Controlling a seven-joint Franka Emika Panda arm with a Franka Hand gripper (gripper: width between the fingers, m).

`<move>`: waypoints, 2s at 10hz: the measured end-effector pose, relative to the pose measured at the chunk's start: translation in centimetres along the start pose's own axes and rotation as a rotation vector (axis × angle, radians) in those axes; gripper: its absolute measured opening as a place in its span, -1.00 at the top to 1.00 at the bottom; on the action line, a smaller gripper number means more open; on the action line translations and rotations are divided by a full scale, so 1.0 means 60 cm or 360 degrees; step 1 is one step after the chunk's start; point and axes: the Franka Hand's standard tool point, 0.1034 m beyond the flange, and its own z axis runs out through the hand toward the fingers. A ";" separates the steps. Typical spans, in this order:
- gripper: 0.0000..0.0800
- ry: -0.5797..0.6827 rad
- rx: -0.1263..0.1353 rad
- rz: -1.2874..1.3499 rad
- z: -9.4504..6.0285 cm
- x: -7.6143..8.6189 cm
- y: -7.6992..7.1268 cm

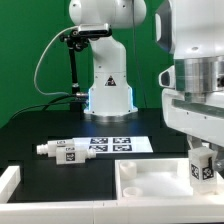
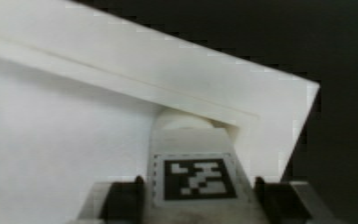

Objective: Assemble one leg

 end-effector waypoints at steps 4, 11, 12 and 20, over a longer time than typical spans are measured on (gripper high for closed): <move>-0.22 0.0000 0.0002 0.0002 0.001 0.000 0.000; -0.62 0.0034 0.0063 -0.1325 -0.010 -0.007 0.009; -0.62 0.0047 0.0055 -0.1487 -0.010 -0.007 0.009; 0.28 0.0068 0.0043 -0.1562 -0.005 0.006 0.004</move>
Offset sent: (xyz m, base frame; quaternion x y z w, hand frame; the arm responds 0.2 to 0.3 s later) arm 0.0000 0.0000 0.0000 0.0000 0.0000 -0.0650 0.9979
